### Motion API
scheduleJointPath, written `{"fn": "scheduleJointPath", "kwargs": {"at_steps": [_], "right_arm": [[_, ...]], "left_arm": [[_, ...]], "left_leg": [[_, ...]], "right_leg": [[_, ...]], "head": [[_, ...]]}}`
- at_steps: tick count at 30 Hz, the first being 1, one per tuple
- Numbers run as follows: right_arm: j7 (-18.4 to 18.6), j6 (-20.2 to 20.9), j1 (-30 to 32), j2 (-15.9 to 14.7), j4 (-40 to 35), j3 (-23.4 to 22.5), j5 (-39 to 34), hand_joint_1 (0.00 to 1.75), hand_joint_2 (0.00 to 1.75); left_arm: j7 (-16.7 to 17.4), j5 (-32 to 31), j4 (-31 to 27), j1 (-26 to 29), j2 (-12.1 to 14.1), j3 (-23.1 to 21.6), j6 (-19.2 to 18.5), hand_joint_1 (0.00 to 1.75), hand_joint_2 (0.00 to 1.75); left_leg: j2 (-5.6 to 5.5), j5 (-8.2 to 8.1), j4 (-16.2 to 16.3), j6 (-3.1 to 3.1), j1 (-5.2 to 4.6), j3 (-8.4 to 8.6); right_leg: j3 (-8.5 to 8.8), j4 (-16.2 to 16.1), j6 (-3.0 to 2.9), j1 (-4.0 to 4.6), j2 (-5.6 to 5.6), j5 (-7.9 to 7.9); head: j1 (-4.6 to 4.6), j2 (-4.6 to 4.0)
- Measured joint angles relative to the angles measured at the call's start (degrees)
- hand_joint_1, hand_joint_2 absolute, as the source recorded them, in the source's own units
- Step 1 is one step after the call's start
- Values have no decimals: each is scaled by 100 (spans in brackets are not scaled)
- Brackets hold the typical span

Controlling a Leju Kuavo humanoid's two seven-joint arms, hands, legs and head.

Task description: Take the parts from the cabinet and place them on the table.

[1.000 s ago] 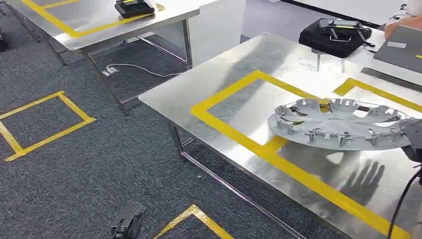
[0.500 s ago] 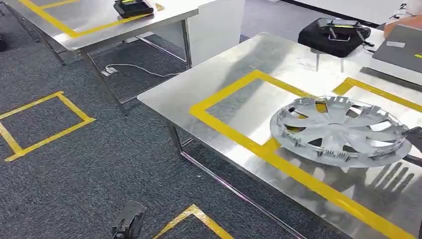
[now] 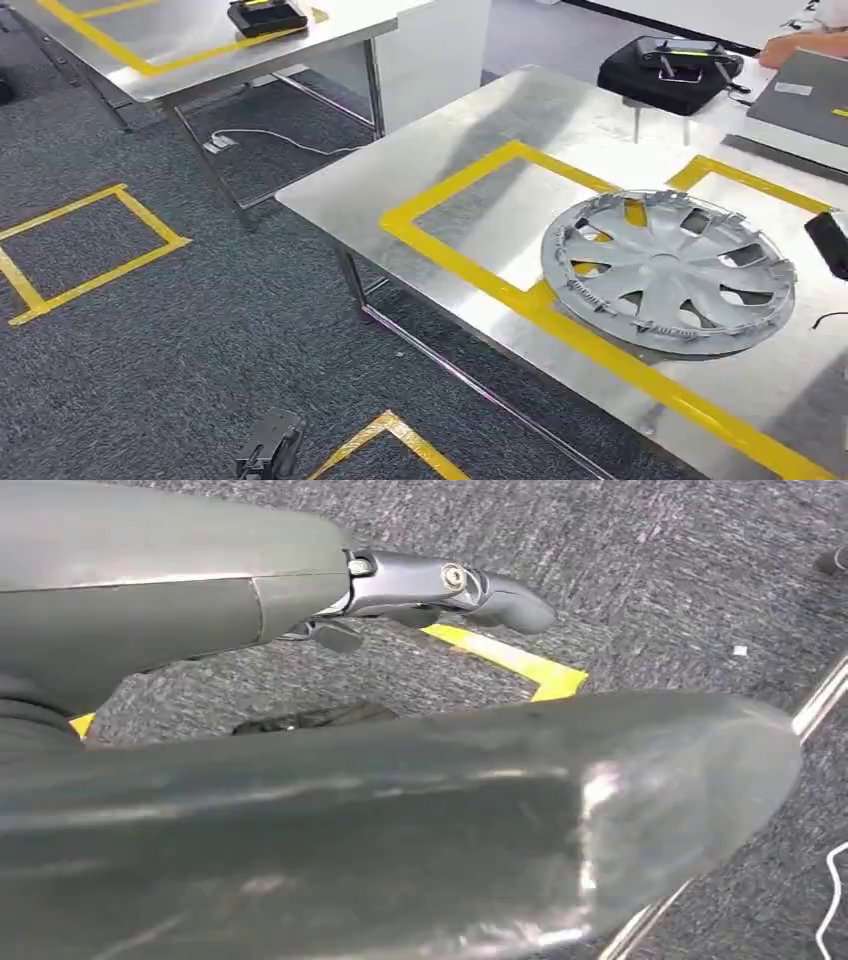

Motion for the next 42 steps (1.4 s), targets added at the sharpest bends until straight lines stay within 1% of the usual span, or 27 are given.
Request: {"fn": "scheduleJointPath", "kwargs": {"at_steps": [1, 2, 3, 4, 6, 8, 10, 13, 15, 19, 20, 21, 22, 24, 27, 30, 32, 35, 38, 39, 40, 41, 42], "right_arm": [[-272, 8, -17, 57, -62, -18, -219, 0, 175], [-592, 73, -48, 176, -163, -83, -602, 0, 175], [-807, 178, -73, 338, -278, -175, -976, 0, 175], [-1067, 427, -101, 502, -435, -279, -1693, 0, 175], [-1331, 754, -134, 805, -656, -490, -2772, 0, 175], [-1549, 968, -153, 1142, -904, -692, -3604, 0, 175], [-1737, 1148, -150, 1450, -1118, -824, -4159, 0, 175], [-1980, 1268, -95, 1819, -1393, -865, -4642, 0, 175], [-2146, 1239, -12, 2038, -1583, -850, -4722, 0, 175], [-2572, 762, 272, 2499, -2090, -732, -4766, 0, 175], [-2611, 656, 363, 2605, -2242, -671, -4775, 0, 175], [-2605, 614, 452, 2676, -2344, -620, -4812, 0, 0], [-2577, 610, 533, 2746, -2455, -553, -4867, 0, 0], [-2563, 735, 678, 2829, -2580, -400, -4956, 0, 0], [-2725, 833, 865, 2857, -2599, -110, -5039, 0, 0], [-3097, 609, 1068, 2864, -2680, 147, -4807, 0, 0], [-3302, 391, 1245, 2864, -2802, 354, -4574, 0, 0], [-3379, 203, 1464, 2863, -2960, 601, -4269, 0, 0], [-3394, 135, 1596, 2863, -3111, 800, -4165, 0, 0], [-3394, 131, 1622, 2864, -3161, 861, -4139, 0, 0], [-3394, 124, 1646, 2861, -3200, 911, -4115, 0, 0], [-3389, 98, 1664, 2861, -3231, 955, -4084, 0, 0], [-3378, 78, 1666, 2861, -3246, 997, -4053, 0, 0]], "left_arm": [[0, 0, 0, 1, -4, 0, -2, 0, 0], [0, 0, 0, 3, -7, 0, -4, 0, 0], [0, 0, 0, 3, -7, 0, -7, 0, 0], [0, 0, 0, 2, -7, 0, -13, 0, 0], [0, 0, 0, 2, -7, 0, -26, 0, 0], [2, 0, 0, 2, -4, 0, -44, 0, 0], [22, 15, 0, -1, 7, 0, -46, 0, 0], [31, 74, 0, 1, 20, 0, -42, 0, 0], [31, 112, 0, 9, 31, 0, -39, 0, 0], [31, 114, 0, 32, 57, 0, -39, 0, 0], [31, 109, 0, 37, 59, 0, -39, 0, 0], [31, 109, 0, 40, 59, 0, -39, 0, 0], [31, 111, 0, 43, 59, 0, -37, 0, 0], [20, 149, 0, 57, 61, 0, -22, 0, 0], [-13, 212, 0, 66, 68, 0, -9, 0, 0], [-44, 223, 0, 85, 72, 0, -24, 0, 0], [-70, 203, 0, 99, 70, 0, -22, 0, 0], [-79, 164, 0, 106, 63, 0, -2, 0, 0], [-81, 153, 0, 108, 50, 0, 7, 0, 0], [-81, 147, 0, 107, 42, 0, 11, 0, 0], [-81, 144, 0, 108, 24, 0, 11, 0, 0], [-83, 138, 0, 110, 20, 0, 11, 0, 0], [-83, 127, 0, 113, 15, 0, 11, 0, 0]], "left_leg": [[0, 0, 0, 0, -1, 0], [-1, 1, 0, 0, -1, 0], [-1, 1, 0, 0, -1, 1], [-2, 2, 0, 1, 0, 0], [-5, 6, 0, 2, 1, -1], [-6, 9, -1, -1, 4, -1], [-4, 10, -2, -3, 5, 0], [-4, 10, -2, -3, 6, -1], [-5, 10, -3, -3, 6, -2], [-4, 10, -3, -4, 6, -3], [-5, 9, -3, -5, 6, -3], [-5, 8, -3, -5, 6, -3], [-5, 7, -4, -6, 6, -3], [-3, 3, -5, -12, 6, -3], [-3, 3, -5, -13, 6, -3], [-4, 4, -5, -13, 6, -3], [-6, -6, 5, 1, -9, -5], [-6, -16, 8, 17, -22, -5], [-5, -12, 10, 58, -54, -7], [-4, 8, -23, 84, -45, 2], [2, 62, -97, 126, 10, 38], [2, 72, -128, 136, 8, 63], [2, 77, -129, 155, 12, 64]], "right_leg": [[0, 0, 1, -1, -1, 1], [-1, 0, 2, -1, -3, 2], [-1, 0, 2, 0, -4, 2], [-1, 0, 2, 0, -5, 2], [-1, 0, 2, 1, -8, 3], [-2, 2, 1, 3, -8, 3], [-5, 3, -1, 5, -3, 3], [-8, 4, -3, 7, -2, 2], [-8, 4, -3, 7, -5, 2], [-9, 4, -5, 7, -3, 1], [-9, 4, -6, 7, -3, 0], [-9, 4, -6, 7, -4, -1], [-9, 4, -8, 7, -4, -3], [-9, 4, -12, 7, -2, -4], [-10, 4, -12, 6, -4, -4], [-9, 3, -12, 7, -7, -3], [-5, -5, 1, -10, -5, 3], [-5, -5, 14, -25, -3, 4], [6, -27, 53, -57, -3, 14], [13, -48, 74, -54, -1, 22], [-29, -18, 83, -47, -42, -3], [-79, 119, 91, -31, -165, -133], [-223, 482, 102, -33, -241, -382]], "head": [[4, 0], [0, 0], [2, 0], [-2, -2], [0, 0], [2, 0], [2, 0], [2, 0], [0, 0], [0, 0], [0, 0], [-2, 0], [0, 0], [0, 0], [2, 0], [2, -2], [-2, 0], [-2, 0], [-4, 0], [-6, 0], [-2, 0], [13, 0], [29, 0]]}}
